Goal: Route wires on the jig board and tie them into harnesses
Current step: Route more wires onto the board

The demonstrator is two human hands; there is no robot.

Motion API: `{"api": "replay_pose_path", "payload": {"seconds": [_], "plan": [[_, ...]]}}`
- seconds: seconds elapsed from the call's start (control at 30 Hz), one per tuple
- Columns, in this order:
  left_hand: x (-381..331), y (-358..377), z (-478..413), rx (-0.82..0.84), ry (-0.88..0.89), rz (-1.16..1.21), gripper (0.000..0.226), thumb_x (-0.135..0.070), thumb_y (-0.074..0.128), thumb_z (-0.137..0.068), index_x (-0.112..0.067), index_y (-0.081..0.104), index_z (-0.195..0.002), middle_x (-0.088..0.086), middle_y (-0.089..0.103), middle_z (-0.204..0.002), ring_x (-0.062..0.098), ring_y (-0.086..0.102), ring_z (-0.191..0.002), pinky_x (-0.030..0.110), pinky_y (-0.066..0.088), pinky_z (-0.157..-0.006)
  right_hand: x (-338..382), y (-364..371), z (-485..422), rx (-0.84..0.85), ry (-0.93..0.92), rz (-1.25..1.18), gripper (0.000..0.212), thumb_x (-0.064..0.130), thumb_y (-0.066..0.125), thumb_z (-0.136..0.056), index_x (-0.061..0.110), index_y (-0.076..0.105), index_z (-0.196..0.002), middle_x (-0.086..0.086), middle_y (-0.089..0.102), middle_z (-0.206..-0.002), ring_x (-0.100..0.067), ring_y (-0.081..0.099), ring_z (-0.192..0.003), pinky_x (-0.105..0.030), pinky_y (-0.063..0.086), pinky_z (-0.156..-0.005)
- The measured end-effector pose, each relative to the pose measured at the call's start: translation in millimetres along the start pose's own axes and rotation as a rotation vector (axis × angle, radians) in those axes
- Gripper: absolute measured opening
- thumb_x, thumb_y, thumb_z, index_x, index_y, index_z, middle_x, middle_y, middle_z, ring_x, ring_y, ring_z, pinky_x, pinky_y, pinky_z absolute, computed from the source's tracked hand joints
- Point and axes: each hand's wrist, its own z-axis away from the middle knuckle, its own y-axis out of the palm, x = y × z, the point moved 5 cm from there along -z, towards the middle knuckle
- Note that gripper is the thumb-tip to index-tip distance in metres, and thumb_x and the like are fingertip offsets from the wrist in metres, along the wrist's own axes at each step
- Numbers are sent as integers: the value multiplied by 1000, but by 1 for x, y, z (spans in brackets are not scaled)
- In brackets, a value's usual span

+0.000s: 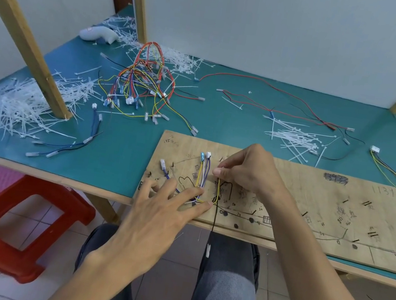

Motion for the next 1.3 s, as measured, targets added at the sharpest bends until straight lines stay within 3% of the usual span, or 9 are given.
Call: {"api": "replay_pose_path", "payload": {"seconds": [0.17,0.27,0.4,0.6,0.8,0.93,1.07,1.2,1.3], "plan": [[1,-1,0,-12,2,25,113,5,67,-79,-50,15,-162,-14,20,-172,24,37,-137,50,31,-107,6,0,-8,92,66,59,11,33,94,-77,26,86,-79,10,76,-73,0,64,-79,-19,45,-60],[2,-2,0,-14,2,42,113,5,64,-81,-51,11,-163,-15,19,-172,24,35,-137,50,29,-108,12,-1,-11,55,66,175,15,35,96,-73,28,83,-75,5,75,-75,-12,69,-81,-32,60,-72],[2,-2,3,-40,-16,48,114,4,68,-78,-53,15,-162,-15,22,-171,22,37,-136,48,30,-107,10,-1,-1,-68,51,208,24,49,96,-69,31,84,-80,9,77,-80,-17,71,-87,-37,59,-78],[4,-6,3,-81,-47,29,120,12,85,-42,-47,59,-144,-5,58,-152,26,62,-108,49,51,-80,2,15,60,-425,-326,214,14,43,78,-91,37,81,-104,17,71,-104,-18,52,-104,-43,36,-85],[13,-6,10,-142,-77,157,131,21,72,-46,-46,39,-154,-6,28,-169,17,54,-116,43,43,-97,-15,33,97,-461,-365,263,11,33,76,-93,38,80,-102,21,73,-91,-16,56,-103,-44,30,-82],[28,-10,15,-293,-182,200,90,17,74,-56,-26,56,-134,-3,44,-153,24,51,-119,41,40,-91,-19,39,106,-480,-436,202,21,25,80,-90,35,80,-108,21,69,-88,-15,57,-104,-41,28,-86],[42,-9,17,-356,-224,131,27,-13,83,-83,-25,62,-94,-5,53,-128,23,48,-109,38,32,-81,-19,38,109,-474,-510,184,19,26,82,-90,34,79,-107,20,67,-95,-19,55,-106,-44,33,-86],[45,-9,14,-294,-189,146,31,-5,78,-84,-28,59,-90,-10,50,-117,18,49,-96,40,41,-76,-1,41,94,-357,-579,179,25,31,84,-88,36,78,-111,16,62,-106,-20,52,-105,-41,34,-83],[51,-14,13,-257,-209,240,31,-3,73,-90,-30,57,-94,-15,47,-106,13,52,-85,38,51,-69,10,50,83,-266,-584,128,8,33,82,-90,35,82,-98,19,67,-97,-18,52,-100,-41,32,-79]]}}
